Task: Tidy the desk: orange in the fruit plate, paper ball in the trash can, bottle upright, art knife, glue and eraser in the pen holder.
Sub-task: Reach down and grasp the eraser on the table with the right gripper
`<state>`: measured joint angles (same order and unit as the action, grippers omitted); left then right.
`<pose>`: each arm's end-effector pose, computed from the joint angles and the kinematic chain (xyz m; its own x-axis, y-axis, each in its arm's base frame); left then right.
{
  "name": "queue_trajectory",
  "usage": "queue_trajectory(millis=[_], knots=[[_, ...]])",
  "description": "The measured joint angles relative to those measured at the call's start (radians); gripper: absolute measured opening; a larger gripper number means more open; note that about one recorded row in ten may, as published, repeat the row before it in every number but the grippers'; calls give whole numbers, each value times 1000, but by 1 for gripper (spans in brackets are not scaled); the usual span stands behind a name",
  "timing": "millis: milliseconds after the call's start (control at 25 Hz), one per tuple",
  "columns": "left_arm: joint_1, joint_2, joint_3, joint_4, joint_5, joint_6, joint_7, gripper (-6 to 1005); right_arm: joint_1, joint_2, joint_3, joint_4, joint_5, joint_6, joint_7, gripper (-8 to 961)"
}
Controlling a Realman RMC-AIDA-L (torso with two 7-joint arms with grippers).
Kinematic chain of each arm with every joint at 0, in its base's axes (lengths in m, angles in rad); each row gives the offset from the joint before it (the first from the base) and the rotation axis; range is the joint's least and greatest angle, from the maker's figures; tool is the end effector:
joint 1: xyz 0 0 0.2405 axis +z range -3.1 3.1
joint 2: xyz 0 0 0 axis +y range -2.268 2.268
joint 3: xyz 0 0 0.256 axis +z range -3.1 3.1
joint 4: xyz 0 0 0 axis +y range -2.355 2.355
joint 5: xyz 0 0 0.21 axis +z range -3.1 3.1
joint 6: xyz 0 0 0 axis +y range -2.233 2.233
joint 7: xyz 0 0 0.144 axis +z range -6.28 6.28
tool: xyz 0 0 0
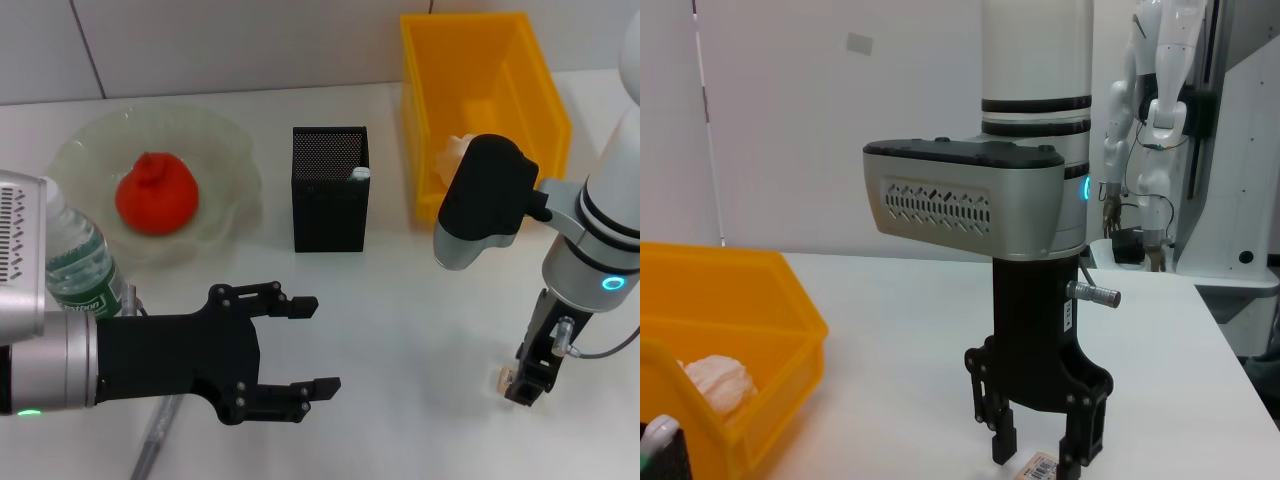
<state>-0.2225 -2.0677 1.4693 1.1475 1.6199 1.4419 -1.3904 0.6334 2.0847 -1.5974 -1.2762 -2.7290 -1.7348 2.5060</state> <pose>-0.2009 0.2698 -0.0358 0.9060 0.0482 0.4205 0.0891 -0.9929 -0.0783 0.1987 0.3185 -0.0260 0.6222 -0.5080 0.5956 -0.3958 -0.8606 -0.3205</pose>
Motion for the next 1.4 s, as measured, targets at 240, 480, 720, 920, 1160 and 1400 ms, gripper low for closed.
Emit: queue_trajectory(millis=[240,480,720,920,1160,1400], knots=[[-1,0,0,0,0,0,1,785,7,0,-21,2,0,0,10,546],[-1,0,0,0,0,0,1,785,9,0,-48,2,0,6,20,474],[-2,0,0,0,0,0,1,785,9,0,-50,2,0,8,21,450],[-2,0,-2,0,0,0,1,785,10,0,-61,3,0,8,26,430],[-2,0,-2,0,0,0,2,785,12,0,-79,3,0,9,29,406],[-1,0,-1,0,0,0,2,785,12,1,-80,3,0,9,35,353]])
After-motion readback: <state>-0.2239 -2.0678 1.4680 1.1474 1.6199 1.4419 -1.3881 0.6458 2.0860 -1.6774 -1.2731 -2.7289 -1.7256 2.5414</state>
